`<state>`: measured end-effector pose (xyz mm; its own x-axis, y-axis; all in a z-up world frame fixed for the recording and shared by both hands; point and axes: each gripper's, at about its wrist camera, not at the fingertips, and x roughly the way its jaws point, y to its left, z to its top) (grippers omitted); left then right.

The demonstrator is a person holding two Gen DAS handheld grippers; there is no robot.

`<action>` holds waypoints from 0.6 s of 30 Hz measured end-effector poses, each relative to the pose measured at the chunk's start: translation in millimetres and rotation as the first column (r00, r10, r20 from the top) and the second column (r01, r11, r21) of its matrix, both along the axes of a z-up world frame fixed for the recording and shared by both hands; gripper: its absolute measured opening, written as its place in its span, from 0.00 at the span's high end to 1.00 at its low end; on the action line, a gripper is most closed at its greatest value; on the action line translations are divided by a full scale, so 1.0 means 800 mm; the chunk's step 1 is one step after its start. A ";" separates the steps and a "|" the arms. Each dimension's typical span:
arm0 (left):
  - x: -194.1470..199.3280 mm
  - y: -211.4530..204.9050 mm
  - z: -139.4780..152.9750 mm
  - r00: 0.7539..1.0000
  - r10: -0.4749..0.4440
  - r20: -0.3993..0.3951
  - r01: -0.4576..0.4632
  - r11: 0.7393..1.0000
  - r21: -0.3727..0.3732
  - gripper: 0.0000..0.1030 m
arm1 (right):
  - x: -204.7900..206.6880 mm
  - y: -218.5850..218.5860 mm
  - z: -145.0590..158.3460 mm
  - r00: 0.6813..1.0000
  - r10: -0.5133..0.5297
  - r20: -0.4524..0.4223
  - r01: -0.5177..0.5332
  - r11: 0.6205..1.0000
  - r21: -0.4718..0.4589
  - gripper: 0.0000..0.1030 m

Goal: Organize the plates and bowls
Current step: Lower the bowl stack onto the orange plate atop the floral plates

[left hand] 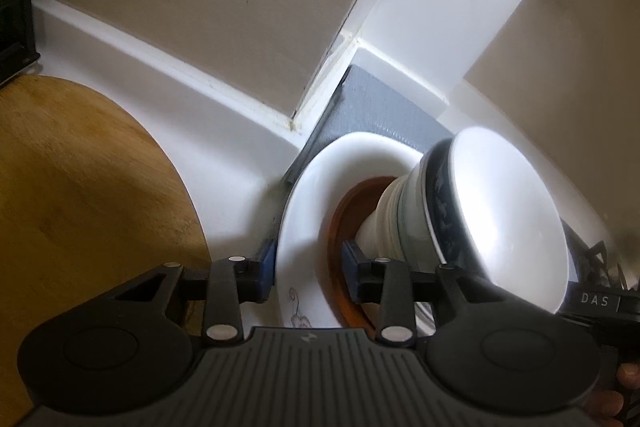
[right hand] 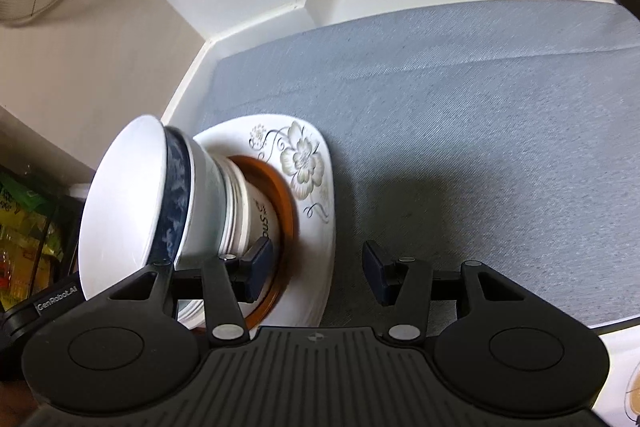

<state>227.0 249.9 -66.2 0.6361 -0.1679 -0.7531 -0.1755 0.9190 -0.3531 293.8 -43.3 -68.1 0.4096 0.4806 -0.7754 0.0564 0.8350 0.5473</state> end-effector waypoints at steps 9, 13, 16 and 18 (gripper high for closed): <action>-0.002 0.003 -0.003 1.000 -0.006 -0.011 0.006 1.000 -0.007 0.65 | 0.003 0.009 -0.004 1.000 0.030 0.006 -0.030 0.999 0.017 0.68; -0.002 0.000 -0.003 1.000 -0.012 -0.006 0.012 1.000 0.003 0.66 | 0.003 0.010 -0.003 1.000 0.025 0.015 -0.026 1.000 0.018 0.69; -0.001 -0.005 -0.001 1.000 -0.019 -0.010 0.020 1.000 0.013 0.66 | -0.005 0.002 -0.002 1.000 0.014 0.023 -0.015 0.999 0.029 0.69; 0.001 -0.012 -0.001 0.999 -0.029 -0.014 0.029 0.999 0.023 0.65 | -0.009 -0.003 -0.001 1.000 0.008 0.024 -0.009 1.000 0.030 0.70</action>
<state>227.5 240.3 -66.9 0.6206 -0.1689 -0.7658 -0.1534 0.9315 -0.3298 286.7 -45.8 -69.0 0.4237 0.5072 -0.7505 0.0357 0.8185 0.5734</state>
